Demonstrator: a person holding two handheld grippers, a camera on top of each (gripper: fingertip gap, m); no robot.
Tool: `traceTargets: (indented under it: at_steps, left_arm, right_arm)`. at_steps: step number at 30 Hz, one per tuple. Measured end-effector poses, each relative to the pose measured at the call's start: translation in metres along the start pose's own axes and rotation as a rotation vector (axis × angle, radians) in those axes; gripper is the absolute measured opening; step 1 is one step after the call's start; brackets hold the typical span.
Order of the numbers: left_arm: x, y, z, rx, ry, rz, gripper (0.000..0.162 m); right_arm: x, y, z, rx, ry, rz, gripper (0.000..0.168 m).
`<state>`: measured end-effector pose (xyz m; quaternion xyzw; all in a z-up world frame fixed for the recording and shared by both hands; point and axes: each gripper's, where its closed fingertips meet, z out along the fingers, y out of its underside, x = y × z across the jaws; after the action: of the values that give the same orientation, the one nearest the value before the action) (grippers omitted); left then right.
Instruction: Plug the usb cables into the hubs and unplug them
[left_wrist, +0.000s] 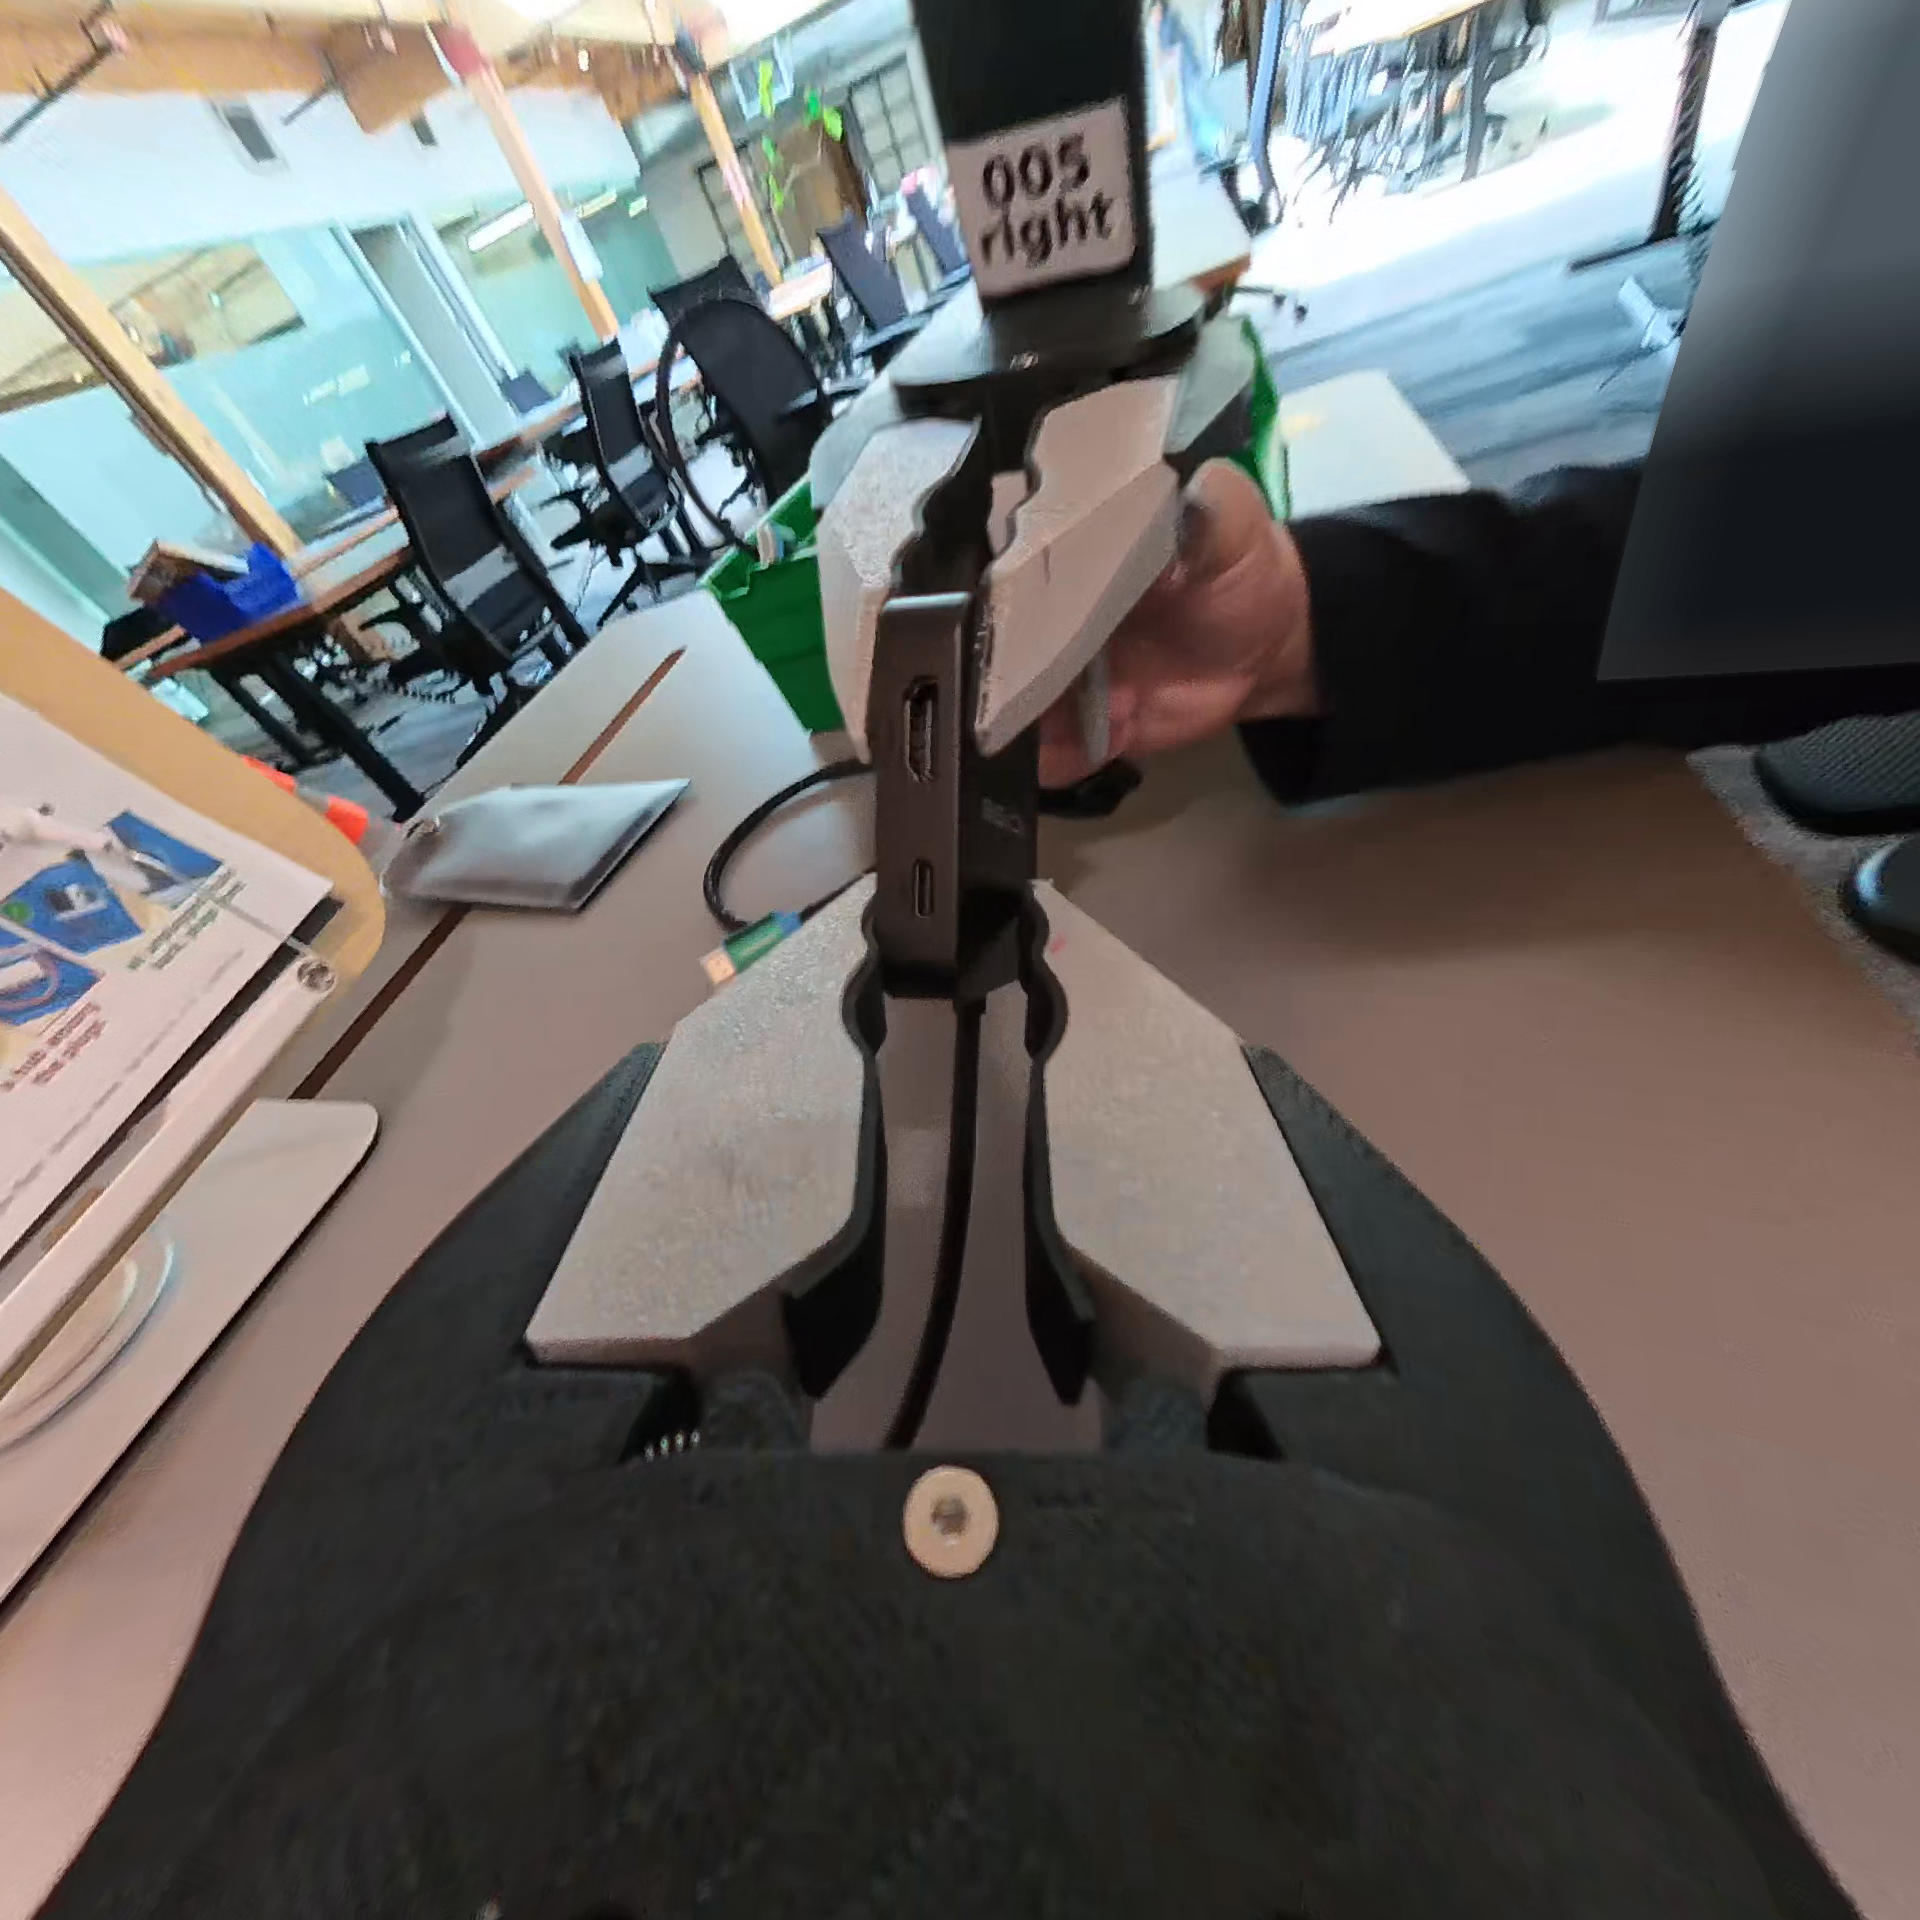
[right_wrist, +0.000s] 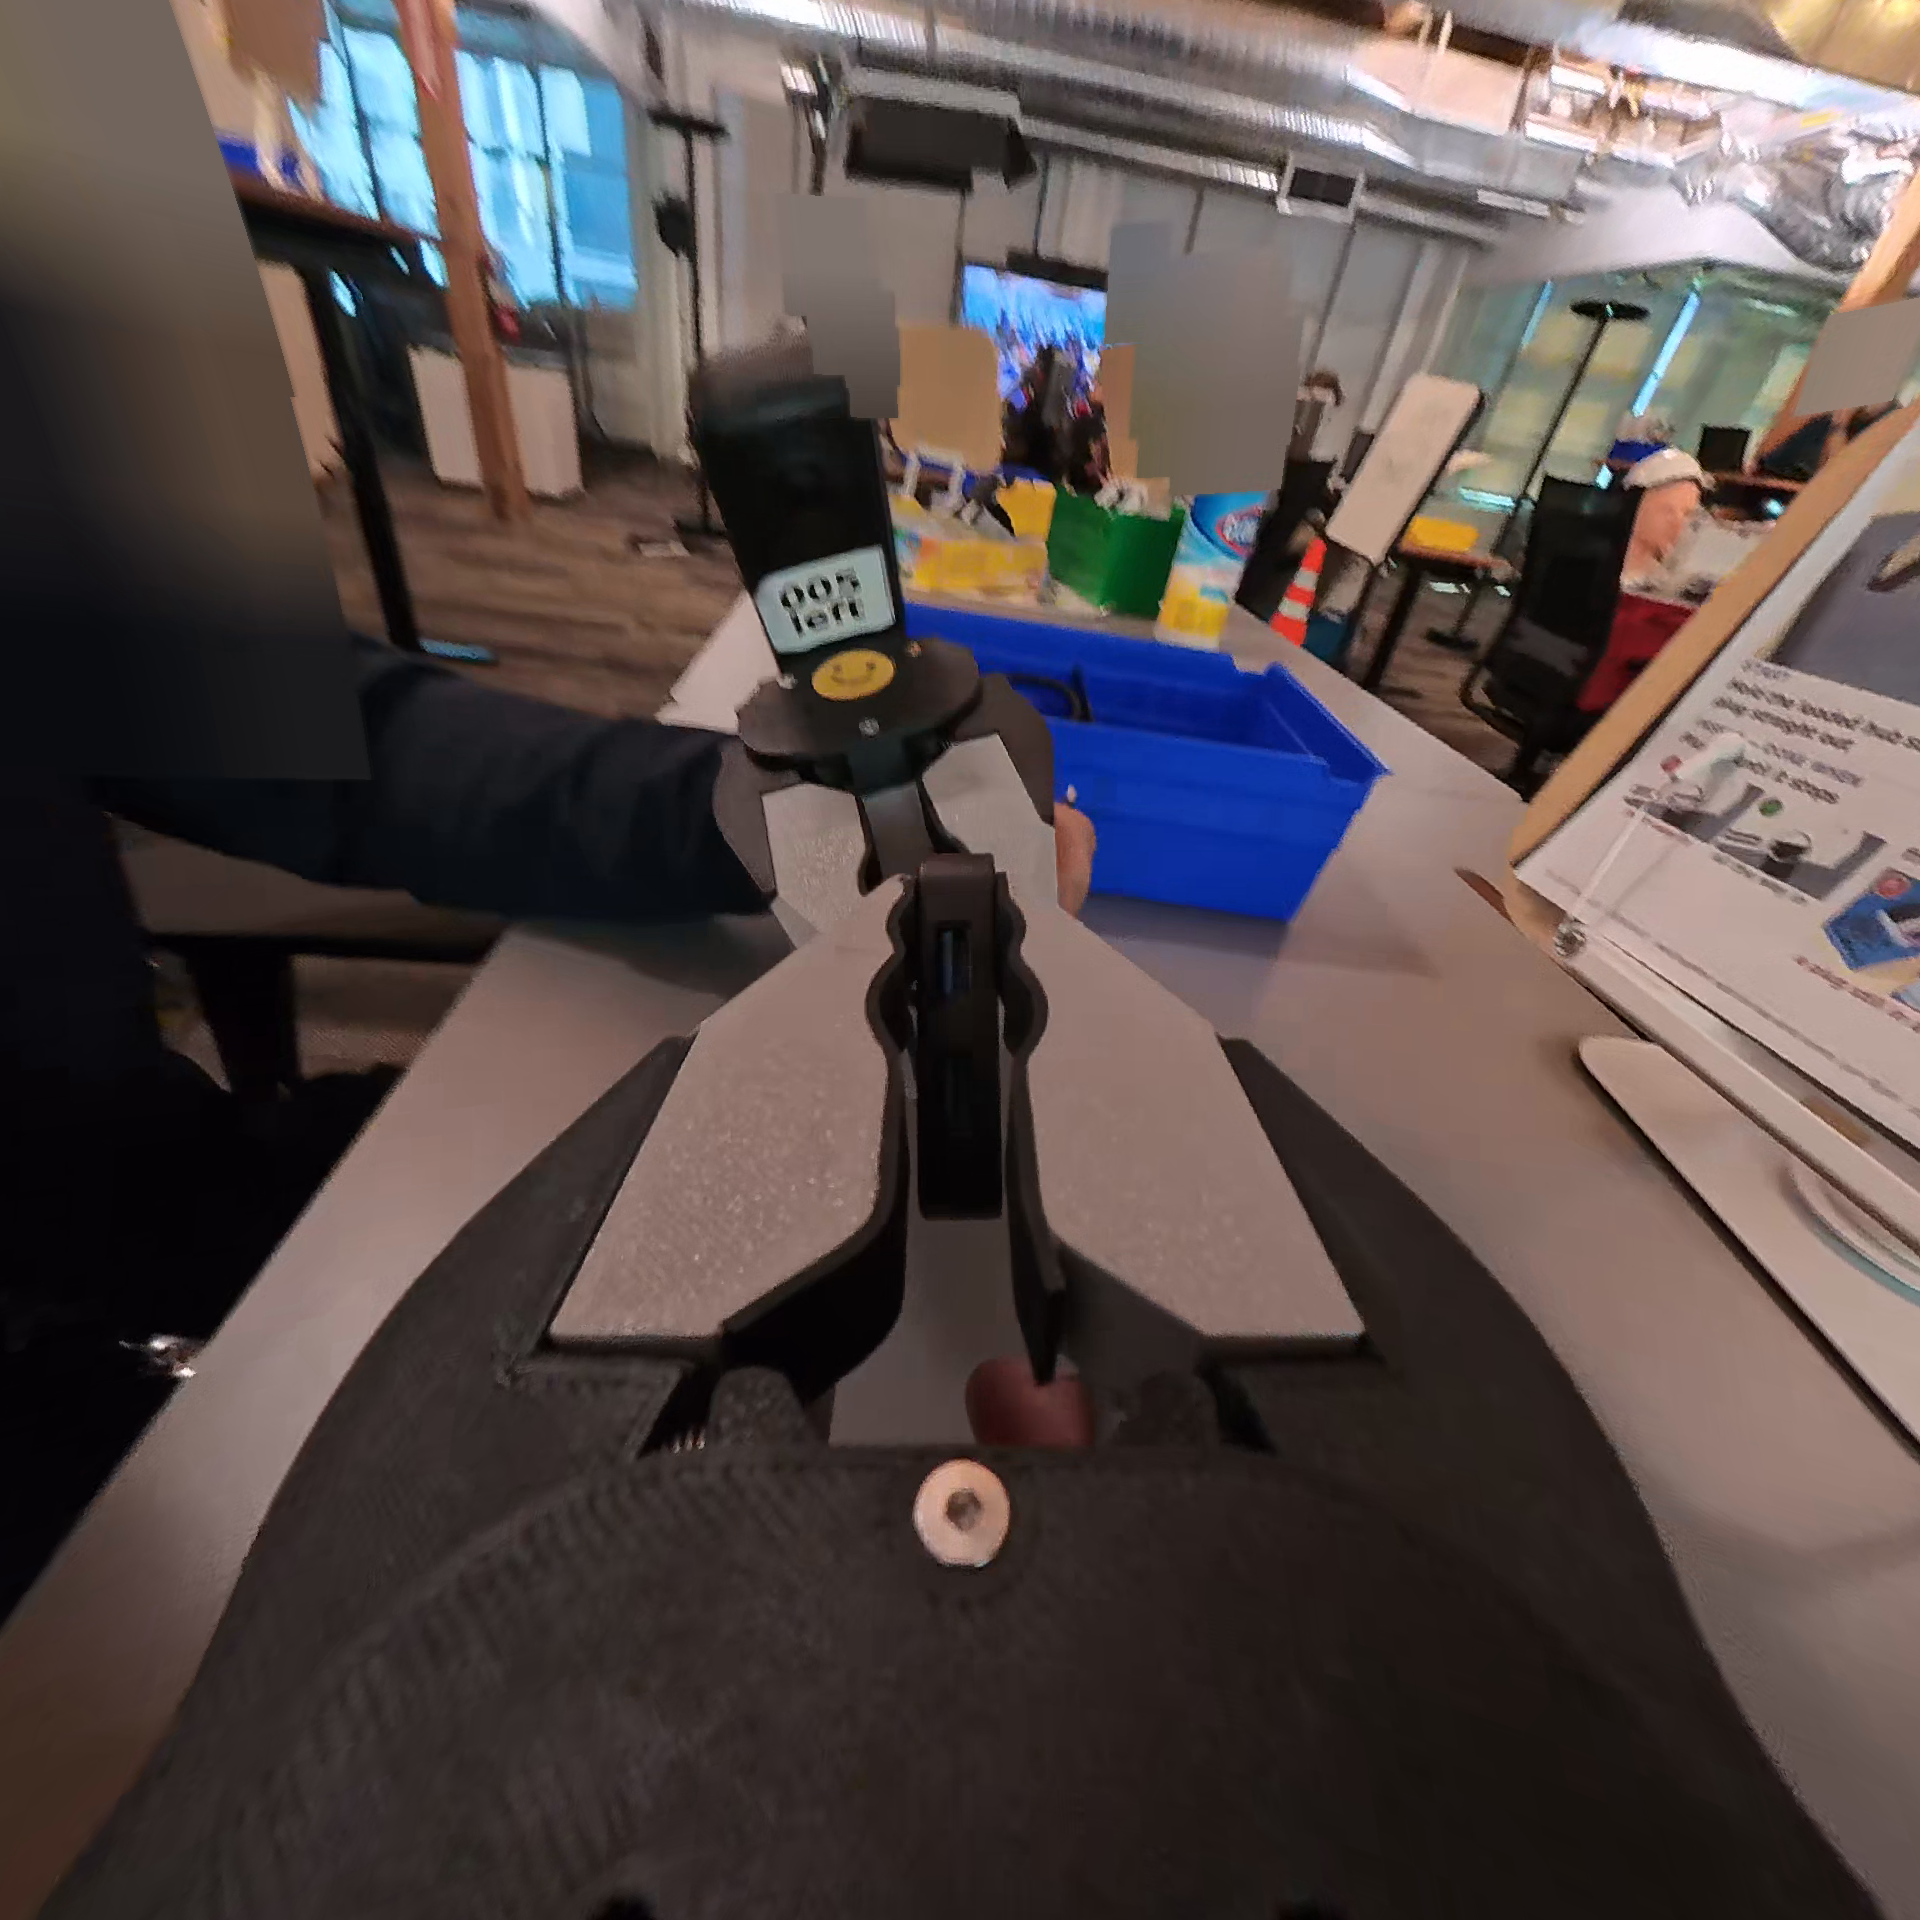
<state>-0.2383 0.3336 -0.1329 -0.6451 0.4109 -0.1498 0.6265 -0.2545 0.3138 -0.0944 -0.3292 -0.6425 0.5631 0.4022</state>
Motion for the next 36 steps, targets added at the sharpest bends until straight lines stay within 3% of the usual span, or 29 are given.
traceTargets:
  at_steps: [4,9,14,18,23,30,36]
  left_arm:
    - [0.009,-0.015,0.001,0.072,0.063,-0.059,0.014]
    - [-0.009,-0.004,0.0,-0.04,-0.034,-0.001,0.012]
    - [-0.063,0.054,-0.022,-0.416,-0.344,0.209,0.012]
    - [-0.076,0.081,-0.031,-0.533,-0.375,0.177,0.012]
    - [-0.083,0.098,-0.037,-0.644,-0.405,0.301,0.012]
    - [-0.074,0.099,-0.029,-0.612,-0.346,0.28,0.012]
    - [-0.069,0.097,-0.025,-0.581,-0.316,0.246,0.011]
  right_arm:
    - [-0.008,-0.015,-0.005,0.1,-0.076,0.059,0.01]
    - [0.007,-0.005,-0.008,0.005,0.013,0.064,0.015]
    - [0.074,0.049,-0.045,-0.289,0.402,0.19,0.013]
    - [0.098,0.102,-0.079,-0.528,0.602,0.322,0.023]
    - [0.103,0.156,-0.112,-0.839,0.728,0.381,0.02]
    - [0.106,0.165,-0.117,-0.873,0.788,0.404,0.017]
    - [0.114,0.159,-0.126,-0.932,0.879,0.303,0.023]
